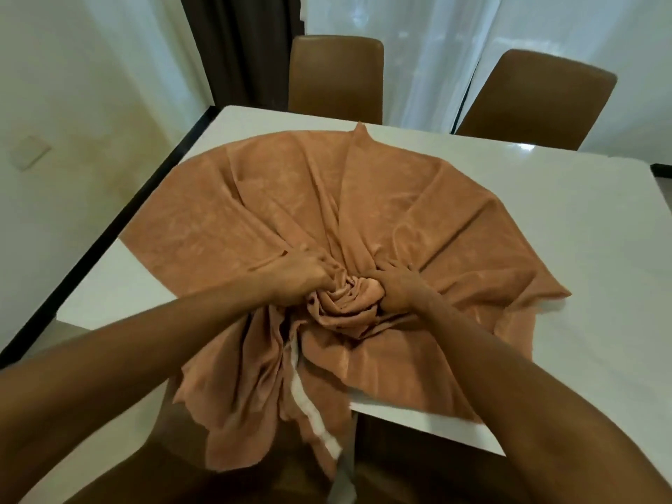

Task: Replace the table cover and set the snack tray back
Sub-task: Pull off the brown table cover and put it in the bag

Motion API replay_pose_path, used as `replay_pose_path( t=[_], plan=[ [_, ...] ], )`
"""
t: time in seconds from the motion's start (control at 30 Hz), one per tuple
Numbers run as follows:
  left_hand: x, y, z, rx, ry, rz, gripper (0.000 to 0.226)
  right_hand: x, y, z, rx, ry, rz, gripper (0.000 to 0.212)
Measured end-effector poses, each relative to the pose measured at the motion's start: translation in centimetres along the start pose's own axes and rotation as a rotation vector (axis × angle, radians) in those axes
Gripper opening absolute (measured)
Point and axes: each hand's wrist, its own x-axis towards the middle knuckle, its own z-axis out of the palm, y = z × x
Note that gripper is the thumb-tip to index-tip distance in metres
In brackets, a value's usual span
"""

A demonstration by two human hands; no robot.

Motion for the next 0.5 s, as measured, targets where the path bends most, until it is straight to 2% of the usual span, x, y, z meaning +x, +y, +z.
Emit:
replay_pose_path(
  t=[0.07,0.17,0.27,0.33,0.4,0.43,0.5],
  plan=[
    [1.0,-2.3,-2.0,0.125,0.008,-0.002,0.032,-0.9,1.2,0.9,0.085,0.088,0.012,0.065],
    [2.6,-3.9,-6.4,0.232,0.17,0.068,0.047,-2.3,2.0,0.4,0.279,0.169,0.044,0.062],
    [5.0,-5.5,-9.2,0.317,0.242,0.084,0.035,-3.5,1.9,-0.1,0.525,0.177,0.083,0.064],
    [6.6,-5.9,-9.9,0.349,0.417,0.071,0.029,-3.9,2.0,-0.6,0.637,0.185,0.107,0.063],
    [7.0,-5.0,-8.4,0.293,0.587,0.04,0.026,-4.1,2.9,-1.0,0.628,0.134,0.11,0.055],
    [6.9,-4.1,-6.5,0.26,0.586,0.019,0.028,-4.3,3.5,-1.2,0.615,0.092,0.091,0.051],
    [6.6,-1.8,-1.1,0.125,0.427,-0.011,0.044,-4.7,5.2,-1.5,0.678,0.114,0.137,0.046]
  ],
)
